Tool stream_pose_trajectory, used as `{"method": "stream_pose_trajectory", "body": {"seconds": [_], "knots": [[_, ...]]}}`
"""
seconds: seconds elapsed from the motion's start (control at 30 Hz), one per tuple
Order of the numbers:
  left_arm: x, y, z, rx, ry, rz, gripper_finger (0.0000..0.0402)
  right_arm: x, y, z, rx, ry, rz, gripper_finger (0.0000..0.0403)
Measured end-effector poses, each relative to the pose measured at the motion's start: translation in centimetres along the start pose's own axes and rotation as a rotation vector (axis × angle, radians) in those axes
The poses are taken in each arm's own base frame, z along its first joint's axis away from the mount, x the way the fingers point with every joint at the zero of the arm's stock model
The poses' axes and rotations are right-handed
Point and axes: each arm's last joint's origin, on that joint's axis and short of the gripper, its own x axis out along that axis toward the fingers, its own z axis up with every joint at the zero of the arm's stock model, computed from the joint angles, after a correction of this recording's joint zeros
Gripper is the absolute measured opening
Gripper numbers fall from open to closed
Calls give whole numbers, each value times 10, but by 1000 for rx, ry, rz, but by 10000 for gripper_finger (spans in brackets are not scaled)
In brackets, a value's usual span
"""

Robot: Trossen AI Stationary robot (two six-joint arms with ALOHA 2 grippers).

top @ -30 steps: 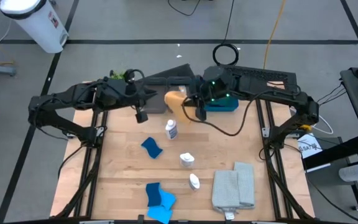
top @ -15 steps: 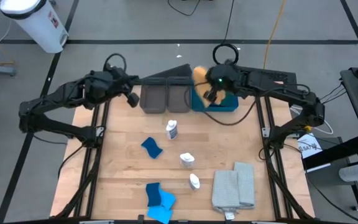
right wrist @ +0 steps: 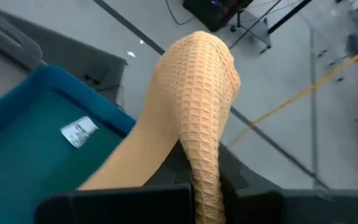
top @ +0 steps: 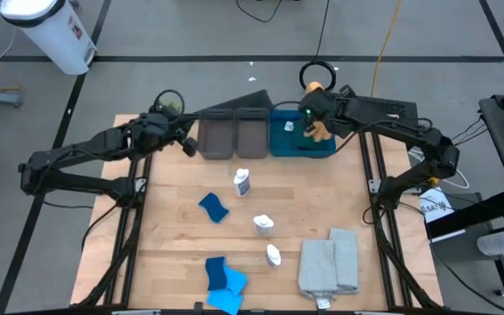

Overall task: Pick & Place Kitchen Items
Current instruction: Put the yellow towel into the blue bin

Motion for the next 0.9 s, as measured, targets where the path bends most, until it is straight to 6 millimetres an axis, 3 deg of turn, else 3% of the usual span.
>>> {"method": "stream_pose_trajectory", "body": {"seconds": [0.2, 0.4, 0.6, 0.9], "knots": [[13, 1, -14, -9, 10, 29, 33, 29, 28, -9, 140, -133, 213, 1], [16, 5, -15, -17, 14, 49, 33, 50, 56, -27, 267, -302, 408, 1], [16, 4, -13, -32, -7, 46, 33, 67, 65, -63, 332, -259, 408, 1], [16, 4, -13, -64, -7, 46, 33, 87, 63, -106, 301, -150, 226, 2]]}}
